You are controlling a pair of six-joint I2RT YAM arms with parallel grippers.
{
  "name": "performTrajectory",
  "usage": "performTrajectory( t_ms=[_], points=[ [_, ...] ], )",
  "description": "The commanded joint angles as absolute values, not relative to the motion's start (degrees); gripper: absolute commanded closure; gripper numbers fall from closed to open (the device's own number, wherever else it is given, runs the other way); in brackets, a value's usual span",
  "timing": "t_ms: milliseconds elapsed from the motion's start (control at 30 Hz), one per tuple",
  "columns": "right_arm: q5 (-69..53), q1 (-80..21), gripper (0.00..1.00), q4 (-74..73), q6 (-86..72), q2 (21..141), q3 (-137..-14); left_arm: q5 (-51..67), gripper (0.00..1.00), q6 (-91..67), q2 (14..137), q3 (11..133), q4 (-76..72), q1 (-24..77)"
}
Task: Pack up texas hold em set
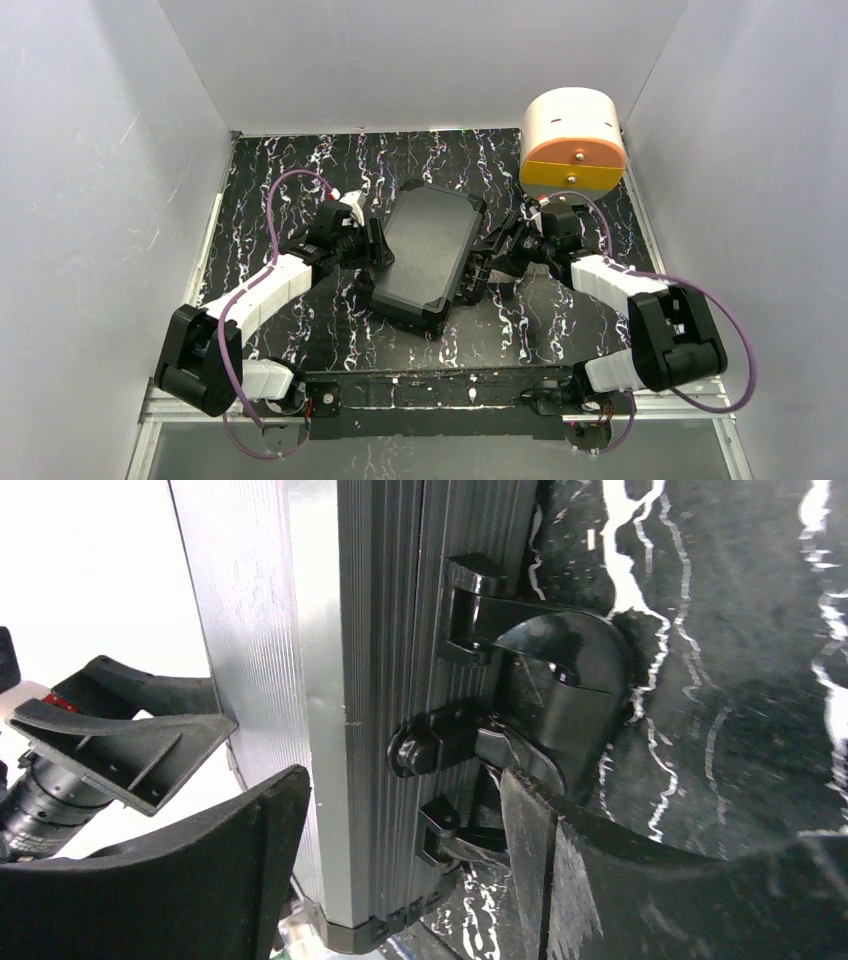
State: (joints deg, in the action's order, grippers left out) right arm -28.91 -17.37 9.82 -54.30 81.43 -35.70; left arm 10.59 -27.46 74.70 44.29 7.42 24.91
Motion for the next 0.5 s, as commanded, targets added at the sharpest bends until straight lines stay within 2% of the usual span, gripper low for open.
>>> performTrajectory(
  t_ms=[0,233,467],
  points=[
    [-19.21,-16.46,0.18,4.68,-52.47,76.11,-32.44,16.25,0.42,-27.07,78.3,41.44,12.72,27.07],
    [-24.01,-16.24,0.02,13.74,-55.97,78.25,-27.86,16.32,0.41,-26.98,78.56,41.57,12.74,27.07],
    [-27.95,-16.26,0.01,21.35,-58.42,79.54,-27.89,16.1,0.41,-27.15,78.52,41.57,12.75,27.07]
  ],
)
